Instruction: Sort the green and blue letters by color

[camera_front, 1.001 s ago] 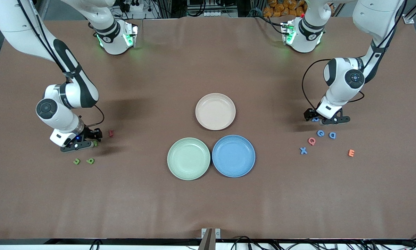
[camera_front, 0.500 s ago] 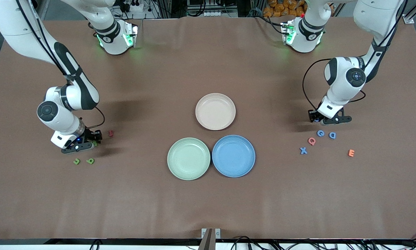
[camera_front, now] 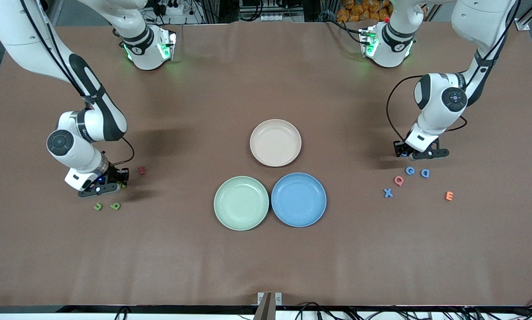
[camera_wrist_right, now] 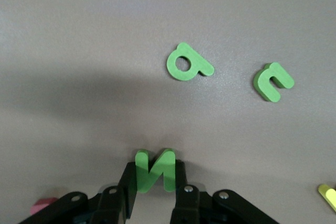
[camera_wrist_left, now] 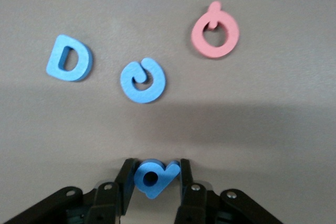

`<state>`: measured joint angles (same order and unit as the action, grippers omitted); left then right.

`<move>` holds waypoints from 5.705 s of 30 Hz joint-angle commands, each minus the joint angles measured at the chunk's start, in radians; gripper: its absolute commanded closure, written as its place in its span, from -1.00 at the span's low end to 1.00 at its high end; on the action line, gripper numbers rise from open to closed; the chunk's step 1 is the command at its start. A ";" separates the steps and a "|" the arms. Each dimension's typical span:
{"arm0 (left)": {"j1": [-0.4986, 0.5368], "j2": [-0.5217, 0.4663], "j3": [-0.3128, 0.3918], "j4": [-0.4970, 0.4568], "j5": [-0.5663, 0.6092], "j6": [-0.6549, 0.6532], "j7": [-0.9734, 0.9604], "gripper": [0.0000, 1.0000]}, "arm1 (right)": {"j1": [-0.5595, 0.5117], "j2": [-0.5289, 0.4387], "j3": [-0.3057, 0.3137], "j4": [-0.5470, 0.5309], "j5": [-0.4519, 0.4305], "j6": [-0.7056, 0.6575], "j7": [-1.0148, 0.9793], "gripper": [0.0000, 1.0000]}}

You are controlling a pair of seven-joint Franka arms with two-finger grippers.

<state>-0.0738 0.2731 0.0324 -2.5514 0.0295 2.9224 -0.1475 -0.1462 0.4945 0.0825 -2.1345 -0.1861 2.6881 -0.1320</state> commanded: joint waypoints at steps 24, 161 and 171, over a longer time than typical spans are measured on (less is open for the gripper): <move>-0.371 0.093 0.011 0.453 0.023 -0.213 -0.470 0.78 | 0.260 0.032 0.238 0.390 0.152 -0.370 0.900 1.00; 0.120 0.186 0.006 0.388 0.179 -0.304 0.376 -1.00 | -0.119 0.154 0.135 0.570 0.053 -0.508 0.302 -1.00; 0.120 0.190 0.006 0.388 0.165 -0.304 0.376 -1.00 | -0.096 0.168 0.135 0.567 0.031 -0.492 0.314 -1.00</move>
<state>0.0360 0.4604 0.0478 -2.1619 0.2225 2.6059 0.2136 -0.2540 0.6547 0.2120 -1.5813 -0.1273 2.1854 0.1717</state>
